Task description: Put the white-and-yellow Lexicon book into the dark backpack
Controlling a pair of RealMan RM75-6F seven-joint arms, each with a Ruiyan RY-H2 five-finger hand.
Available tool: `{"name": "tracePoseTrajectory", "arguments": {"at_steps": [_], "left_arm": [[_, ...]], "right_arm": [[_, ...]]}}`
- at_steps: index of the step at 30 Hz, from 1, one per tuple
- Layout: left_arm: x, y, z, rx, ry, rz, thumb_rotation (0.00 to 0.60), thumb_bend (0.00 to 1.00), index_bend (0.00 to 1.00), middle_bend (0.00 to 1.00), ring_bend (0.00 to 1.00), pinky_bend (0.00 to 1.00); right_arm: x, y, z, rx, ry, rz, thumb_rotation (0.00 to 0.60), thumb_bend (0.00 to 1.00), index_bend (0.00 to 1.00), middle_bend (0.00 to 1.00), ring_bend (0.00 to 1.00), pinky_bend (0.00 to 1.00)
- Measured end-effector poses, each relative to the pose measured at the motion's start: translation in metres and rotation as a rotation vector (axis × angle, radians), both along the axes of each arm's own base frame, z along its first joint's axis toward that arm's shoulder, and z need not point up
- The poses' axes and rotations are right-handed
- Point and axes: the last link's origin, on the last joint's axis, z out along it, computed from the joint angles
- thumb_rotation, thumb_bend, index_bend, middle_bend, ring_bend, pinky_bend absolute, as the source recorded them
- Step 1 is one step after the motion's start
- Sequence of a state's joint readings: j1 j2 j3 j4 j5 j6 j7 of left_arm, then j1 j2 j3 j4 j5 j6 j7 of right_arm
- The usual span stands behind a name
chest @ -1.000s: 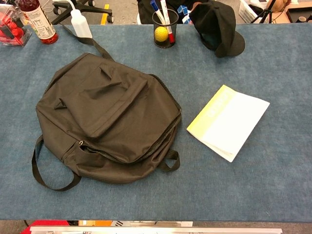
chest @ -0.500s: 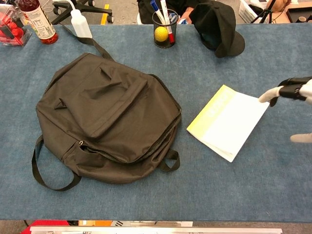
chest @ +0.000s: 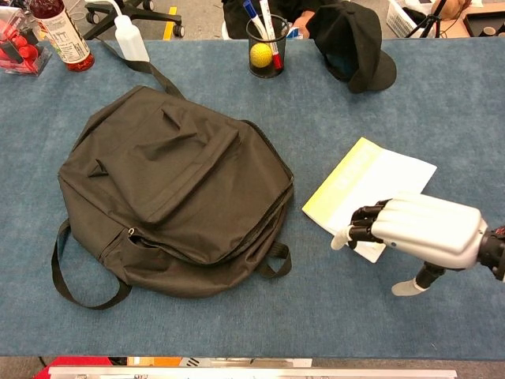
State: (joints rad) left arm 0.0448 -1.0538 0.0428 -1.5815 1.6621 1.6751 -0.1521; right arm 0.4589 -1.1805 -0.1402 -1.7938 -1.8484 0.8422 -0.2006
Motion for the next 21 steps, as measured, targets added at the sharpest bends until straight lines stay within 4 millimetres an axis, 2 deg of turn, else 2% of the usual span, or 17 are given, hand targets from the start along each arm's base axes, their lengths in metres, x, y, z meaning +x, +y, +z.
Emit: {"name": "tracePoseTrajectory", "arguments": {"at_steps": [5,9,21], "left_arm": [[0.000,-0.001,0.000,-0.001,0.001,-0.003,0.600,0.27,0.32,0.30,0.30,0.26],[-0.001,-0.002,0.000,-0.004,-0.001,-0.003,0.600,0.27,0.32,0.30,0.30,0.26],[-0.001,-0.001,-0.002,-0.008,0.003,-0.007,0.600,0.27,0.32,0.30,0.30,0.26]], "right_arm": [[-0.005,0.002,-0.011,0.033,0.033,-0.005,0.600,0.02,0.28,0.39,0.24,0.38],[-0.010,0.001,-0.011,0.024,0.058,0.005,0.600,0.02,0.28,0.39,0.25,0.37],[-0.037,-0.023,0.013,-0.101,0.186,-0.032,0.600,0.02,0.28,0.39,0.26,0.36]]}}
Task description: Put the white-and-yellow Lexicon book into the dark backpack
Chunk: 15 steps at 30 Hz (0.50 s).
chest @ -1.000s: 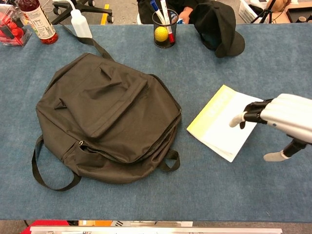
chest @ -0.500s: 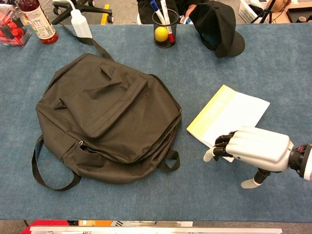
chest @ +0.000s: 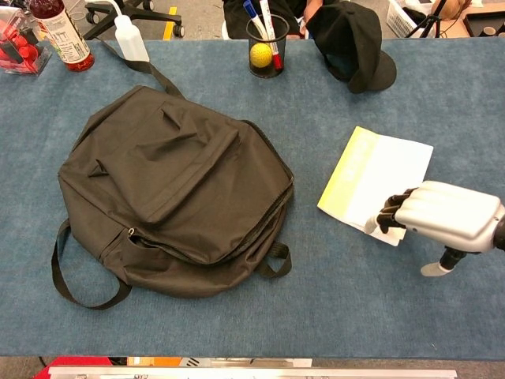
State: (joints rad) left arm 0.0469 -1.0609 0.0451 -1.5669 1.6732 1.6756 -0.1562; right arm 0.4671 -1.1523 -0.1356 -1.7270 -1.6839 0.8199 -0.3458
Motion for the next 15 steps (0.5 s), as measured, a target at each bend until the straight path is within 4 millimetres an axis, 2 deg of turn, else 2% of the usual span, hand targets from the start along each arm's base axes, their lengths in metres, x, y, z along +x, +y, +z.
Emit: {"name": "tracePoseTrajectory", "arguments": {"at_steps": [8,15], "left_arm": [[0.000,0.000,0.000,-0.001,-0.004,0.000,0.600,0.27,0.32,0.30,0.30,0.26],[0.002,0.002,0.001,-0.003,-0.004,-0.008,0.600,0.27,0.32,0.30,0.30,0.26]], "right_arm": [[-0.018,-0.036,0.023,-0.150,0.047,-0.088,0.600,0.02,0.28,0.39,0.26,0.36],[-0.021,-0.068,0.058,-0.303,-0.012,-0.184,0.600,0.02,0.28,0.38,0.26,0.36]]}}
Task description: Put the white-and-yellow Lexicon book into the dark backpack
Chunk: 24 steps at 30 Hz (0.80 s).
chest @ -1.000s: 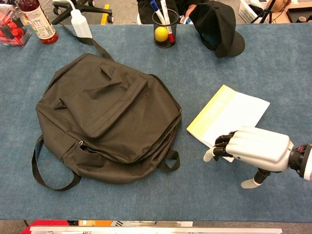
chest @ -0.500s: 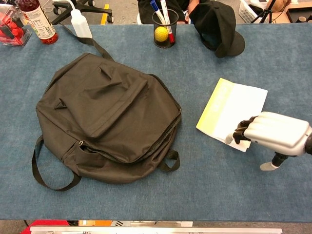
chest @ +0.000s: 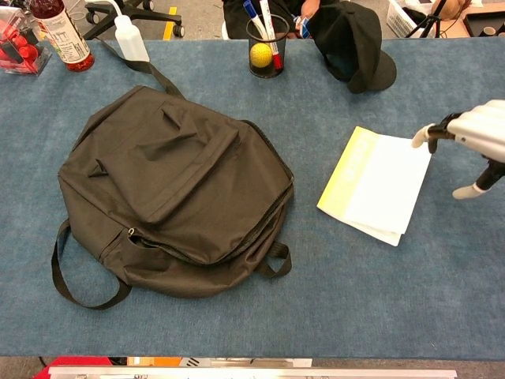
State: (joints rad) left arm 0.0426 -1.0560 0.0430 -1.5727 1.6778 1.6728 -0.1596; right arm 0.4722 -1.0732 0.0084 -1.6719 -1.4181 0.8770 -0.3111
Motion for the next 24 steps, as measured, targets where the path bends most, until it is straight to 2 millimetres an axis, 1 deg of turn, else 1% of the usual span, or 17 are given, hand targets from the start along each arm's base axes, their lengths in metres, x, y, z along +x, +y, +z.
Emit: {"name": "tracePoseTrajectory", "arguments": {"at_steps": [2,5,10,13,18,24], "left_arm": [[0.001,0.000,-0.001,-0.002,0.002,-0.002,0.600,0.27,0.32,0.30,0.30,0.26],[0.002,0.001,-0.002,-0.006,0.003,-0.004,0.600,0.27,0.32,0.30,0.30,0.26],[0.002,0.001,-0.003,-0.009,0.007,0.004,0.600,0.27,0.32,0.30,0.30,0.26],[0.001,0.000,-0.002,-0.003,0.002,0.012,0.600,0.27,0.32,0.30,0.30,0.26],[-0.001,-0.001,-0.002,-0.002,0.008,0.025,0.600,0.27,0.32,0.30,0.30,0.26],[-0.002,0.001,-0.002,-0.005,0.014,0.032,0.600,0.27,0.32,0.30,0.30,0.26]], "right_arm": [[-0.002,-0.009,0.008,-0.031,0.004,-0.026,0.600,0.02,0.28,0.38,0.26,0.36],[-0.004,-0.021,0.016,-0.056,0.023,-0.068,0.600,0.02,0.28,0.38,0.26,0.36],[-0.006,-0.044,0.014,-0.050,0.068,-0.133,0.600,0.02,0.28,0.36,0.26,0.34],[-0.004,-0.057,0.007,-0.037,0.092,-0.160,0.600,0.01,0.27,0.35,0.26,0.32],[0.001,-0.075,-0.008,-0.014,0.116,-0.202,0.600,0.01,0.23,0.32,0.27,0.30],[0.010,-0.089,-0.035,0.039,0.136,-0.233,0.600,0.01,0.20,0.31,0.26,0.29]]}}
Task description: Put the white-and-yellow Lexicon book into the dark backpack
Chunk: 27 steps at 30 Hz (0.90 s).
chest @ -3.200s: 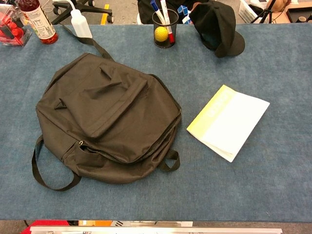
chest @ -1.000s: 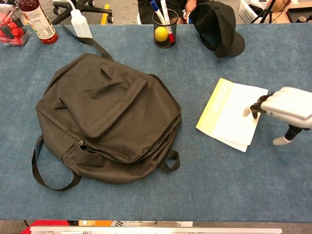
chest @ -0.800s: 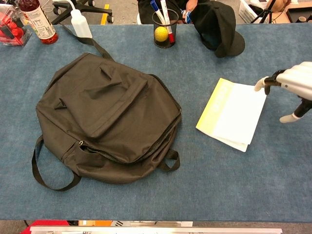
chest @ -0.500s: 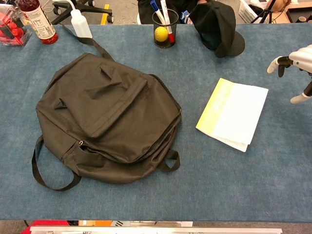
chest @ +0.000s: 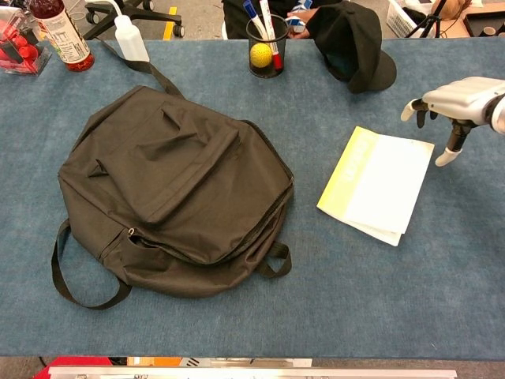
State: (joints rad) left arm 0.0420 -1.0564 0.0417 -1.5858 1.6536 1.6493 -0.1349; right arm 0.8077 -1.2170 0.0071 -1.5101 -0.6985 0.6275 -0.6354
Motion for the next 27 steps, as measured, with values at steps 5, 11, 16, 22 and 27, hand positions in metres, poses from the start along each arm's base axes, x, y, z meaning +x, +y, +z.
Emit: {"name": "tracePoseTrajectory", "arguments": {"at_steps": [5,11,16,22,27], "left_arm": [[0.000,0.001,0.001,0.003,0.000,0.005,0.600,0.27,0.32,0.30,0.30,0.26],[-0.001,0.000,0.002,0.010,-0.006,0.007,0.600,0.27,0.32,0.30,0.30,0.26],[-0.001,-0.002,0.003,0.015,-0.010,0.007,0.600,0.27,0.32,0.30,0.30,0.26],[-0.001,-0.004,0.005,0.022,-0.009,0.007,0.600,0.27,0.32,0.30,0.30,0.26],[-0.002,-0.006,0.007,0.030,-0.011,0.007,0.600,0.27,0.32,0.30,0.30,0.26]], "right_arm": [[0.014,-0.004,-0.019,0.049,-0.038,-0.029,0.600,0.01,0.20,0.29,0.25,0.29],[0.025,-0.001,-0.030,0.092,-0.083,-0.039,0.600,0.01,0.20,0.29,0.25,0.29],[0.035,0.002,-0.036,0.119,-0.114,-0.014,0.600,0.01,0.20,0.29,0.25,0.28],[0.051,0.010,-0.044,0.165,-0.159,0.033,0.600,0.01,0.20,0.29,0.25,0.27],[0.059,0.014,-0.042,0.161,-0.211,0.059,0.600,0.01,0.20,0.29,0.24,0.25]]}}
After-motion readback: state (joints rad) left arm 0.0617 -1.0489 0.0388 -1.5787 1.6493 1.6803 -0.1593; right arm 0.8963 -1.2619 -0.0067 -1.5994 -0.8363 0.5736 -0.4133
